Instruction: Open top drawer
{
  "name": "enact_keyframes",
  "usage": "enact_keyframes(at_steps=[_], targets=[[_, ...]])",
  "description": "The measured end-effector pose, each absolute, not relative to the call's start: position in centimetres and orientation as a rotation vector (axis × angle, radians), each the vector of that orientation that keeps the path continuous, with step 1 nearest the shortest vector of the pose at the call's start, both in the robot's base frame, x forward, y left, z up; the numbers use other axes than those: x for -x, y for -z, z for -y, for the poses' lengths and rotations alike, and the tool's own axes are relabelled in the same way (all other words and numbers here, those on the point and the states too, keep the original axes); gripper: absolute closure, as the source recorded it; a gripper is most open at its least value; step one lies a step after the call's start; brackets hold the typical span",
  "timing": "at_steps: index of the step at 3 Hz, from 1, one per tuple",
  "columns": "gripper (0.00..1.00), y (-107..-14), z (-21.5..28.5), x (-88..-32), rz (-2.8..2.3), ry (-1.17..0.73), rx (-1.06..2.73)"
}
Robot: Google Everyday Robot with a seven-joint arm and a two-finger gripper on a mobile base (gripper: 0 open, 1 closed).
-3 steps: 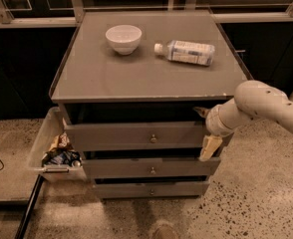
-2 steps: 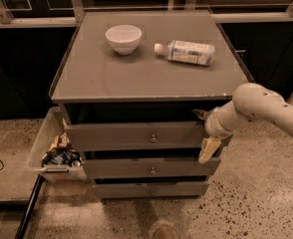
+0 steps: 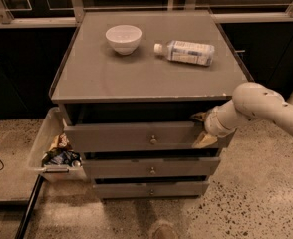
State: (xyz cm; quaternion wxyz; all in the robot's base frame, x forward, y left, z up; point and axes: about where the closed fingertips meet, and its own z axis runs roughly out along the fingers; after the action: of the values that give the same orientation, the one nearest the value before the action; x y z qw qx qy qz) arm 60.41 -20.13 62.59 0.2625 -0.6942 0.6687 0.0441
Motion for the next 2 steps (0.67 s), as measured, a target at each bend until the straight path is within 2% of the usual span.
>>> enact_keyframes(at_steps=[2], targets=[[0.89,-64.00,20.42,-59.94,-1.817,-0.095,1.853]])
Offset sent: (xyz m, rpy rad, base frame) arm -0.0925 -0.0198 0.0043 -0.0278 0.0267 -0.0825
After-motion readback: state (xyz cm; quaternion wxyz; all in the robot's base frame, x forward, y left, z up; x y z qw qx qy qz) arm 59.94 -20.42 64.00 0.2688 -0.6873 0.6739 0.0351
